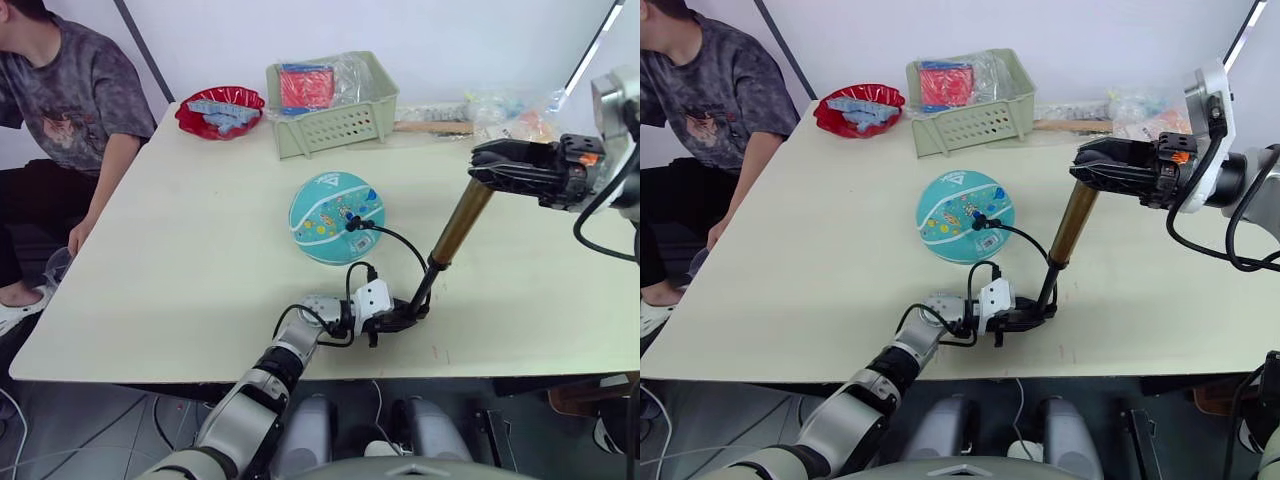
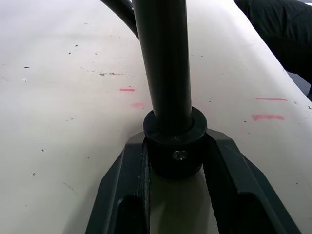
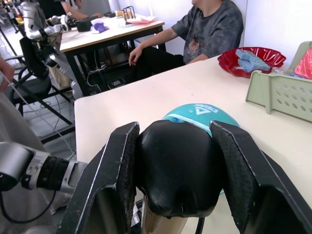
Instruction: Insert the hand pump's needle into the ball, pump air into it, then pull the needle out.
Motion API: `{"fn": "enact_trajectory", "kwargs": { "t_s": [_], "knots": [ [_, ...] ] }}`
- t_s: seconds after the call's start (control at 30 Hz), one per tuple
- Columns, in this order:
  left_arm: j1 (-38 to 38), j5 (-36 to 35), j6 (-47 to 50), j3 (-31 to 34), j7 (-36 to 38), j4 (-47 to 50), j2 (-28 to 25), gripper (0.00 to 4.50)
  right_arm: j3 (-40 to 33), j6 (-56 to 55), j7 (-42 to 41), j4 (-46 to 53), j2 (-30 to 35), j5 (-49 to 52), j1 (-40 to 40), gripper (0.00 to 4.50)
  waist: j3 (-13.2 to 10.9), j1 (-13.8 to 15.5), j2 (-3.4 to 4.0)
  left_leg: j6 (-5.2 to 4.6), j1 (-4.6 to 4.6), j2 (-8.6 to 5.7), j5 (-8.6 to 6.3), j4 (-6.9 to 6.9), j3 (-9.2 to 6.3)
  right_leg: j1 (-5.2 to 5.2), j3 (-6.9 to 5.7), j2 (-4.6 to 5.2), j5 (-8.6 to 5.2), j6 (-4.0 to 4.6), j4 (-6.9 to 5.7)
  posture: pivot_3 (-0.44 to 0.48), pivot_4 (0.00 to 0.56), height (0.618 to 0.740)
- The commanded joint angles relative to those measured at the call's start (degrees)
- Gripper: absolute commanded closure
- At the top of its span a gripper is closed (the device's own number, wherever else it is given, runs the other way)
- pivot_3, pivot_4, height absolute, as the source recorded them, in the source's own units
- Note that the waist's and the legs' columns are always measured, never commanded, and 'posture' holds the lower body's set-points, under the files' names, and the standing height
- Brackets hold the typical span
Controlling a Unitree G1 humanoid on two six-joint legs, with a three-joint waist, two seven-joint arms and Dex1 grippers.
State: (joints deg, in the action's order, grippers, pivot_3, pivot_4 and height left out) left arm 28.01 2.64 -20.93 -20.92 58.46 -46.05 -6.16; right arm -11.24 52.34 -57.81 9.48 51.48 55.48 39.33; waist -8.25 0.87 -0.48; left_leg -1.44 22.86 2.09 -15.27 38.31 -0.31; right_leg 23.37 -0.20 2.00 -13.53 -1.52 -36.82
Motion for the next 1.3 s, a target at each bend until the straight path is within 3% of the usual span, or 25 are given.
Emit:
{"fn": "enact_trajectory", "kwargs": {
  "t_s": [0.03,0.5,0.83,1.03,1.3],
  "knots": [
    [-2.6,3.9,2.1,-2.8,0.2,-5.2,-1.3,3.43,-3.1,-3.4,-0.8,4.5,0.8,-1.1,-2.9,2.69,0.0,0.0,-0.01,0.0,0.0,0.0,0.0,-0.01,0.0,-0.02,-0.03,-0.02,0.01,-0.02,0.0,0.0,0.15,0.738],
    [-3.4,4.0,2.5,-2.9,0.2,-3.8,-1.3,3.43,9.5,-20.7,0.5,6.6,-11.2,-16.9,-23.4,2.69,0.8,-0.1,-0.25,0.0,-0.3,0.04,0.0,-0.06,0.06,-0.22,-0.1,-0.21,-0.13,-0.16,-0.01,0.0,0.15,0.738],
    [-3.9,3.9,3.0,-2.7,0.0,-3.3,-1.2,3.43,16.8,-31.1,-0.5,3.0,-15.3,-26.0,-30.2,2.69,1.1,-0.2,-0.29,0.0,-0.46,0.06,0.0,-0.09,0.04,-0.28,-0.04,-0.21,-0.21,-0.14,-0.01,0.0,0.15,0.738],
    [0.6,4.7,2.5,-2.0,-1.7,-10.4,0.8,3.43,12.3,-26.8,0.9,5.4,-15.9,-19.9,-29.4,2.69,1.2,0.2,-0.28,0.0,-0.54,0.05,0.0,-0.11,0.05,-0.32,0.02,-0.21,-0.21,-0.14,-0.01,0.0,0.15,0.738],
    [1.8,5.3,-0.1,-1.9,-2.5,-14.7,1.9,3.43,3.6,-18.4,0.5,9.2,-10.4,-11.0,-21.9,2.69,0.9,0.4,-0.21,0.01,-0.79,-0.09,0.0,0.03,-0.04,-0.71,-0.17,0.45,-0.17,-0.3,0.06,0.0,0.15,0.738]
  ]
}}
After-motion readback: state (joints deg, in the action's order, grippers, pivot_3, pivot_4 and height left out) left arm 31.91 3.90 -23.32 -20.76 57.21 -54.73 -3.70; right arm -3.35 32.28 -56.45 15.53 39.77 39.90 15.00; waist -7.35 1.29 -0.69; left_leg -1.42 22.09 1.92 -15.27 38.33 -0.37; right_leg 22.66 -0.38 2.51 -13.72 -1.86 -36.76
